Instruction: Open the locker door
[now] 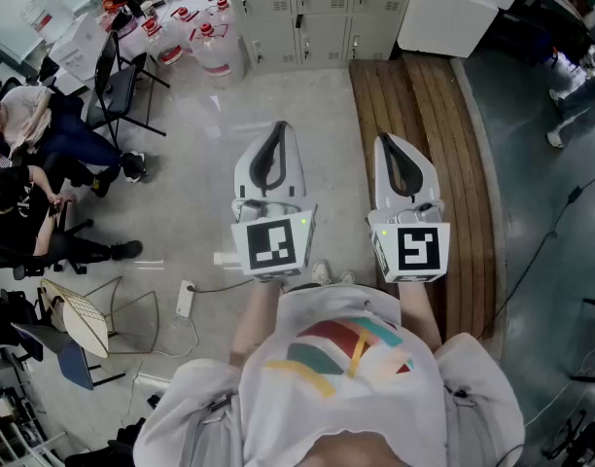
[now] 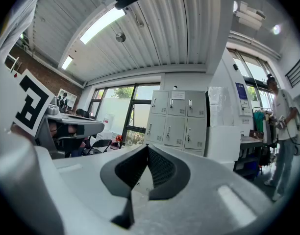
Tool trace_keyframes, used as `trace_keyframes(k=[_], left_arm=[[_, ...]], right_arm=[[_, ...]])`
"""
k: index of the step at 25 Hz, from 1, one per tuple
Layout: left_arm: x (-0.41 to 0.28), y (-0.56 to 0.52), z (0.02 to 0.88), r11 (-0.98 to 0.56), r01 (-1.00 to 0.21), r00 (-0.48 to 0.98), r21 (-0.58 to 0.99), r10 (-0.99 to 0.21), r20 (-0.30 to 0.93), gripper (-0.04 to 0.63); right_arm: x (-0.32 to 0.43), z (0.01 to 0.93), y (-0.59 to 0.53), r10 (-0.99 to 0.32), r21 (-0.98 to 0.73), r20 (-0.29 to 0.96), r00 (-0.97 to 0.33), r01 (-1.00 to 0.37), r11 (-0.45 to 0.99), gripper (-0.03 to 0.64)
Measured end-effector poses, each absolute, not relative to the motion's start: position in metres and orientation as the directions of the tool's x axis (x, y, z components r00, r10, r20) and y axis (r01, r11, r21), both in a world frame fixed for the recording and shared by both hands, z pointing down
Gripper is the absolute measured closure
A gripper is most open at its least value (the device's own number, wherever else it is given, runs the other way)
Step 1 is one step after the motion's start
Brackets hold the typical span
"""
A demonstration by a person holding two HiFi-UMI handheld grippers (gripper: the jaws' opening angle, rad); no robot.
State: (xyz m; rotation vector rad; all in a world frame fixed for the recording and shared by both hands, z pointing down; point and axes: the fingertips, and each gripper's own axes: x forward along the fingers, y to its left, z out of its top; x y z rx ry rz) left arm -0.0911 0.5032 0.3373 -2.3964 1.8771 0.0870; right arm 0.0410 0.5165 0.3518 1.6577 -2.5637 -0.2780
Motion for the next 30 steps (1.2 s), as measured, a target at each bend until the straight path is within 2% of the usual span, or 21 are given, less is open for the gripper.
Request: trace_keyframes(k=[10,17,23,30], left_arm=[[-0.114,0.484,0.338,-0.209,-0.978,0.207,0.001,-0.971,-0.117,0.58],[-0.11,0.433,0.35,-0.202,-0.979,0.202,-0.017,-0.974,-0.098,0.58],[-0.1,0.351,0.366,-0.185,-0.981,0.19,-0.055,-0.976,-0.102,0.58],[-0.105,0.18,0.36,-0.127,-0.99,0.135,-0.06,-0.977,-0.165,0.58]], right_arm=[[0.029,0.357,0.5,-0.91,0.193,-0.038,-0.413,-0.896,0.399,0.612],[0.028,0.371,0.446,-0.895,0.195,-0.026,-0.446,-0.88,0.433,0.612],[0.032,0.389,0.351,-0.875,0.149,-0.063,-0.479,-0.872,0.467,0.612],[0.043,0.405,0.168,-0.852,0.109,-0.059,-0.521,-0.851,0.513,0.612]])
